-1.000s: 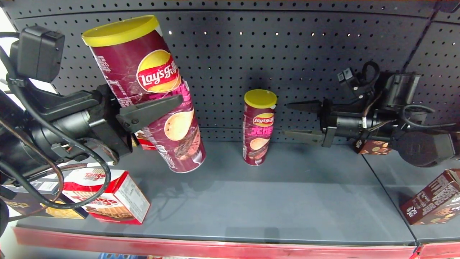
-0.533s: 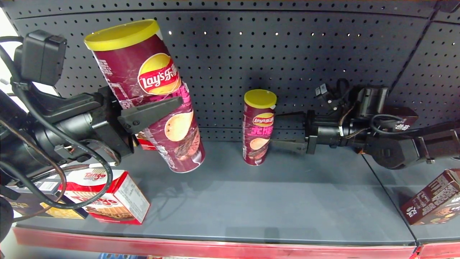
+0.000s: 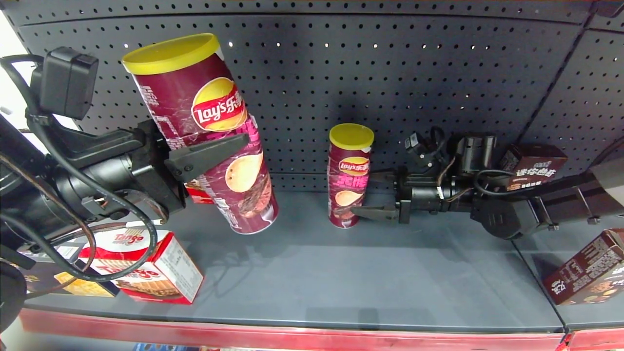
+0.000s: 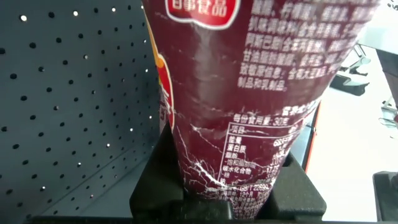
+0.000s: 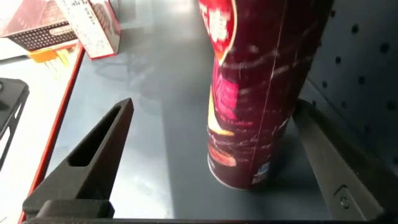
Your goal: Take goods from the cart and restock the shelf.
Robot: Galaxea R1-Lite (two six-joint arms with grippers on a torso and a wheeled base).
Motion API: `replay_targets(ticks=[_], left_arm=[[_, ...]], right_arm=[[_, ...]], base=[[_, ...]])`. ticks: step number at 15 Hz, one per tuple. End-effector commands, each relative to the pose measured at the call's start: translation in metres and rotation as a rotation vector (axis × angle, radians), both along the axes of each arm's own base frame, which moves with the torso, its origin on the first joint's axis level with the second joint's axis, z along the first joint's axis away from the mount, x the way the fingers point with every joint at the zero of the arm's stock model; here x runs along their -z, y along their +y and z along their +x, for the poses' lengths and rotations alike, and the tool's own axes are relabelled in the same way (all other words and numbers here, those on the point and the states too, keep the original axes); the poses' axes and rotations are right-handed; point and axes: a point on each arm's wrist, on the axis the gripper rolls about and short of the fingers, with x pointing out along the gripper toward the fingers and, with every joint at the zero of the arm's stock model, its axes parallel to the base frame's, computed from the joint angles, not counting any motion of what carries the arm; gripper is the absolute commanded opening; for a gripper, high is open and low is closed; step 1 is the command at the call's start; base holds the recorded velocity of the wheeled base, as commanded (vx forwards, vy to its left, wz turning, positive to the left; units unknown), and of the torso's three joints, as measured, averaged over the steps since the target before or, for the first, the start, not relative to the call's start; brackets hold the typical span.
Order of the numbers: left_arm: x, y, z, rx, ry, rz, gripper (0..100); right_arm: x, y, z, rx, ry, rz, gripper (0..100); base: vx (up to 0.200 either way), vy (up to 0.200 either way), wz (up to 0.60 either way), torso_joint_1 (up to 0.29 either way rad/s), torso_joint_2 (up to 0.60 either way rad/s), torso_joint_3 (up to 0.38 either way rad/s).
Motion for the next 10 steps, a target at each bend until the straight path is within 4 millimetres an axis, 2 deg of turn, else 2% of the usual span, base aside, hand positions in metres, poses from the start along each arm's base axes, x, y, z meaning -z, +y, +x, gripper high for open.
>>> replay_targets(ticks=[1,5,10], left_arm=[[0.001,0.002,0.001,-0.009,0.0,-0.001,0],[0.002,0.002,0.0,-0.005,0.016,-0.01,0],[0.005,0.002,0.003,-0.008,0.025,-0.008,0]], right_arm=[[0.002,0.0,0.0,0.004,0.004,-0.003,100],[0.009,0.004,0.012,0.083,-0.011,-0.006,100],[0.018,0.009,0.025,0.057,-0.01,-0.003,100]], base=[[0.0,0.0,0.0,0.0,0.0,0.0],[0.0,0.0,0.0,0.0,0.0,0.0],[0.0,0.0,0.0,0.0,0.0,0.0]])
